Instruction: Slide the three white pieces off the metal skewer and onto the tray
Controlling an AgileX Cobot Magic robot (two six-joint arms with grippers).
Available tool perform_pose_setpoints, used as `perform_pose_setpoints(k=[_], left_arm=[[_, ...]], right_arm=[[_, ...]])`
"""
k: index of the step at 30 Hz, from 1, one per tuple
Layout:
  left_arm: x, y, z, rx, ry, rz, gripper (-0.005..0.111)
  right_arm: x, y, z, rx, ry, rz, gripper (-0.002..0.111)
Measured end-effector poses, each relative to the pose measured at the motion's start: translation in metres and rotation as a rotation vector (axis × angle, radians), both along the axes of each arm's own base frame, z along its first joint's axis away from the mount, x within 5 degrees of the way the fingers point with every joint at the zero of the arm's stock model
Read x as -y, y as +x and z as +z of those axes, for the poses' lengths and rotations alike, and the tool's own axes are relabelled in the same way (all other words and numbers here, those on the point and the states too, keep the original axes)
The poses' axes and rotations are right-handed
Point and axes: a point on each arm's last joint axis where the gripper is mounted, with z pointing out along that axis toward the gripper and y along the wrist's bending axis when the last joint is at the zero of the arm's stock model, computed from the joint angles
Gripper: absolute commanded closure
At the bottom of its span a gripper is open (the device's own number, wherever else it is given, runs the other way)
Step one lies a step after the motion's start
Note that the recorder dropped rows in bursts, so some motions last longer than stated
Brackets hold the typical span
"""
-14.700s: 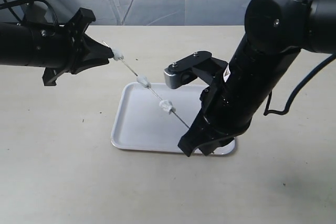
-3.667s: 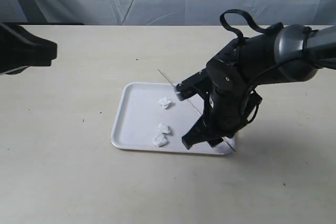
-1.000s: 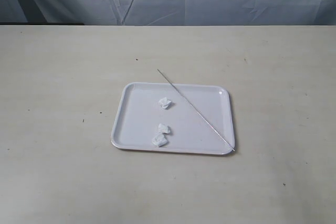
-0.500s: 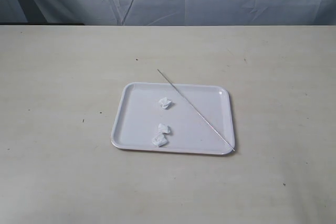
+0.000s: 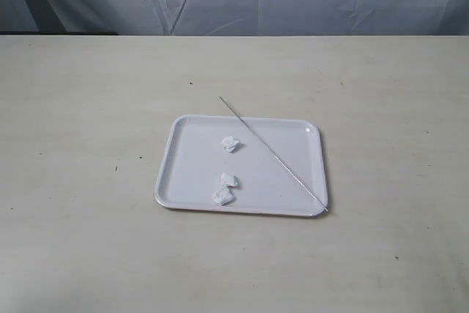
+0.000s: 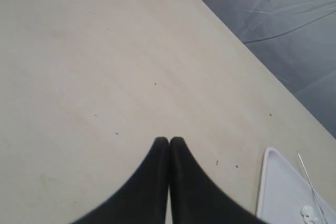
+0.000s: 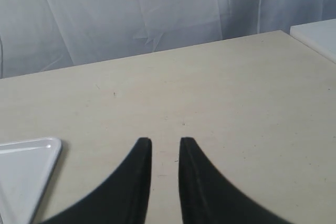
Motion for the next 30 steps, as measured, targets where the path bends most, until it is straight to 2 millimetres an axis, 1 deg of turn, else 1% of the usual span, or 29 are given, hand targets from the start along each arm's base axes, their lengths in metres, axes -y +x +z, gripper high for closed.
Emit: perform_pose_setpoints(k=[8, 20, 25, 27, 29, 30], left_arm=[[0.0014, 0.0029, 0.0014, 0.063, 0.001, -0.017, 0.107], [-0.0003, 0.0031, 0.0022, 0.069, 0.048, -0.015, 0.107], [-0.0004, 0.003, 0.0021, 0.067, 0.049, -0.015, 0.107], [-0.0011, 0.003, 0.0023, 0.063, 0.116, -0.032, 0.107], [-0.003, 0.0029, 0.0025, 0.049, 0.279, -0.072, 0.107], [-0.0036, 0.0029, 0.0027, 0.046, 0.325, -0.082, 0.107]], right_arm=[[0.0001, 0.0, -0.0003, -0.002, 0.0, -0.002, 0.089], [0.0001, -0.0001, -0.0008, -0.008, 0.002, -0.002, 0.089], [0.0001, -0.0001, -0.0008, -0.011, -0.045, 0.009, 0.089], [0.0001, -0.0001, -0.0008, -0.014, -0.076, 0.016, 0.089], [0.0001, -0.0001, -0.0008, -0.015, -0.097, 0.021, 0.089], [0.0001, -0.0001, -0.0008, -0.016, -0.103, 0.022, 0.089]])
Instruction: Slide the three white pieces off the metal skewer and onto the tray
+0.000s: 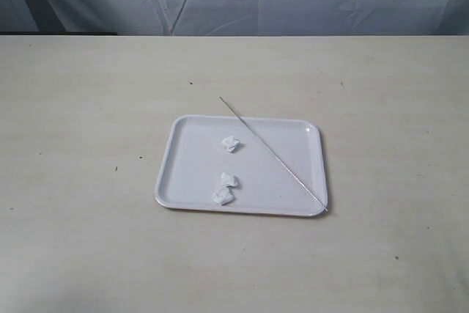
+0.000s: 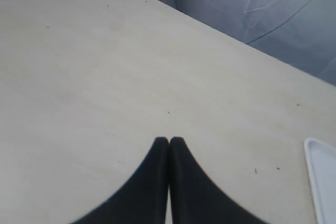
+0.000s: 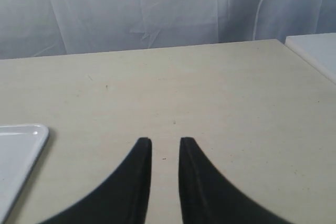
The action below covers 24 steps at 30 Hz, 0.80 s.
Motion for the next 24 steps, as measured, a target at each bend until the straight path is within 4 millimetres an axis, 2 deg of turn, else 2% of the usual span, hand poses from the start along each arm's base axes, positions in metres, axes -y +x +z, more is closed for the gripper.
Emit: perform_pose_setpoints(k=[8, 14, 24], left_arm=[[-0.0008, 0.0002, 0.001, -0.003, 0.119, -0.031, 0.107], [-0.0023, 0.0016, 0.0062, 0.027, 0.34, -0.076, 0.107], [-0.0033, 0.0016, 0.005, 0.01, 0.441, -0.095, 0.107]], right_arm=[[0.0, 0.0, 0.0, 0.0, 0.005, -0.001, 0.089], [0.0, 0.0, 0.0, 0.002, 0.025, -0.006, 0.089], [0.0, 0.0, -0.0006, 0.001, 0.03, -0.007, 0.089]])
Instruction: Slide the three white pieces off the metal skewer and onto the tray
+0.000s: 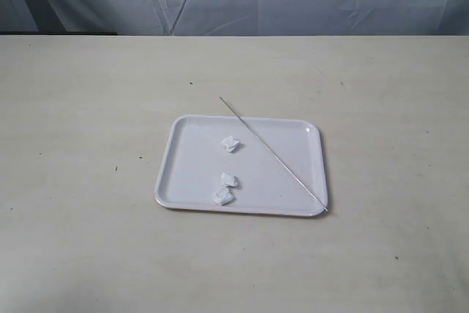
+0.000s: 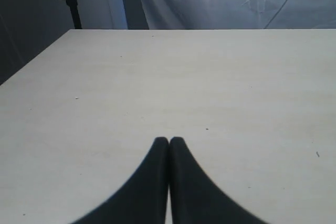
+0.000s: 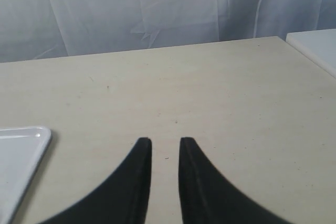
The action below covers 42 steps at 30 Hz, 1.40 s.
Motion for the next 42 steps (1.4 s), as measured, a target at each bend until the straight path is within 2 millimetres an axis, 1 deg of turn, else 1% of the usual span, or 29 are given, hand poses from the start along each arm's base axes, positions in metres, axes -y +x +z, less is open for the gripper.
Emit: perform_pose_setpoints(k=[7, 9, 10, 12, 13, 15, 18, 23, 42], left_arm=[[0.0, 0.0, 0.0, -0.003, 0.014, -0.002, 0.107], [0.002, 0.0, 0.0, 0.006, -0.034, -0.013, 0.107], [0.004, 0.001, 0.0, 0.017, -0.09, -0.024, 0.107], [0.006, 0.001, 0.0, 0.015, -0.13, -0.033, 0.107], [0.006, 0.001, 0.0, 0.016, -0.126, -0.038, 0.107], [0.008, 0.001, 0.001, 0.015, -0.065, -0.074, 0.107], [0.01, 0.001, 0.0, 0.002, 0.002, -0.114, 0.107], [0.012, 0.001, 0.0, 0.004, -0.006, -0.139, 0.107], [0.014, 0.001, 0.001, 0.01, -0.009, -0.158, 0.107]], right_arm=[[0.0, 0.0, 0.0, 0.0, 0.0, 0.0, 0.089], [0.0, 0.0, 0.0, 0.0, 0.0, 0.0, 0.089], [0.0, 0.0, 0.0, 0.0, 0.0, 0.0, 0.089], [0.0, 0.0, 0.0, 0.001, 0.01, 0.001, 0.089], [-0.001, 0.0, 0.0, 0.002, 0.025, 0.002, 0.089], [-0.002, 0.0, 0.0, 0.004, 0.059, 0.005, 0.089], [-0.002, 0.0, 0.0, -0.001, -0.009, 0.02, 0.089], [-0.002, 0.0, 0.0, -0.003, -0.07, 0.034, 0.089], [0.0, 0.0, 0.0, -0.006, -0.111, 0.03, 0.089]])
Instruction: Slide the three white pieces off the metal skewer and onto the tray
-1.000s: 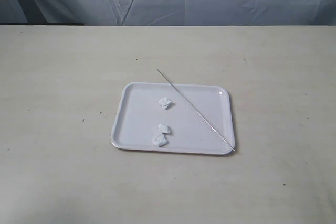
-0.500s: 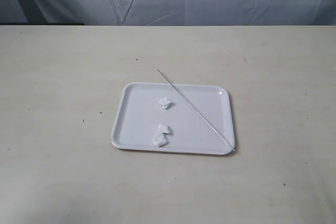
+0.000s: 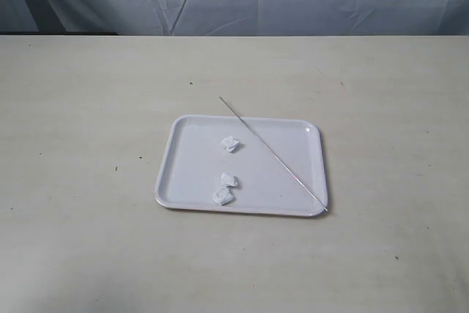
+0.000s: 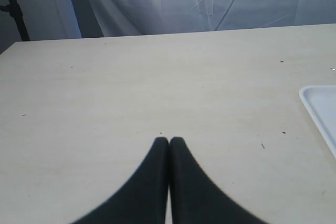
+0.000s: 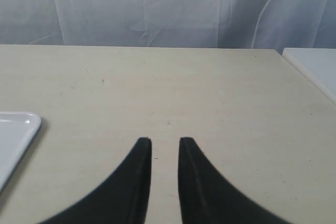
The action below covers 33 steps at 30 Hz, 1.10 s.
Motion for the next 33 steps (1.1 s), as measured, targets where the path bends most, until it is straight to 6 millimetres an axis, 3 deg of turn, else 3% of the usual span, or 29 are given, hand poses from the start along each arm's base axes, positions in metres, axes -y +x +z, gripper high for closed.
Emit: perform_pose_setpoints(k=[33], left_arm=[[-0.0023, -0.0001, 0.0, 0.0, 0.0, 0.043, 0.107]], right_arm=[[0.0, 0.0, -0.0001, -0.002, -0.002, 0.001, 0.089]])
